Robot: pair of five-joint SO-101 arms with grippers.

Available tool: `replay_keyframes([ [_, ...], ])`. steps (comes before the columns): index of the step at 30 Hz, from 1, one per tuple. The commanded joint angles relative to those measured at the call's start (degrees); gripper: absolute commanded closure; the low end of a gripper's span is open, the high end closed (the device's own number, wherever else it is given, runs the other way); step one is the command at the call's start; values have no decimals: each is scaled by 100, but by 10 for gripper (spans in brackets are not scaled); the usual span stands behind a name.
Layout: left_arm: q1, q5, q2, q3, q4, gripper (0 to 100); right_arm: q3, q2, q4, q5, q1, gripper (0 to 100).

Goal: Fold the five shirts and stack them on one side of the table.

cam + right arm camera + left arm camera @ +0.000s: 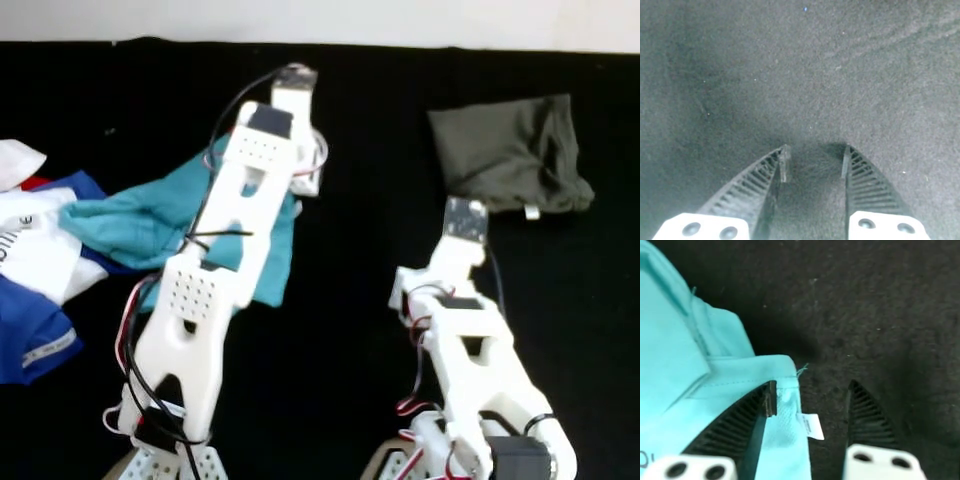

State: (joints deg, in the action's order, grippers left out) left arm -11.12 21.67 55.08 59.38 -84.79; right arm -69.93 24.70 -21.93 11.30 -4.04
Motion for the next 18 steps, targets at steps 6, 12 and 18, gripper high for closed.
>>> replay_keyframes([
  [6,251,703,-40,163,-844,776,180,-4,48,26,145,815],
  [12,207,721,-31,145,-923,784,180,-4,48,26,145,815],
  [18,207,695,-57,145,-923,975,180,-4,48,26,145,815],
])
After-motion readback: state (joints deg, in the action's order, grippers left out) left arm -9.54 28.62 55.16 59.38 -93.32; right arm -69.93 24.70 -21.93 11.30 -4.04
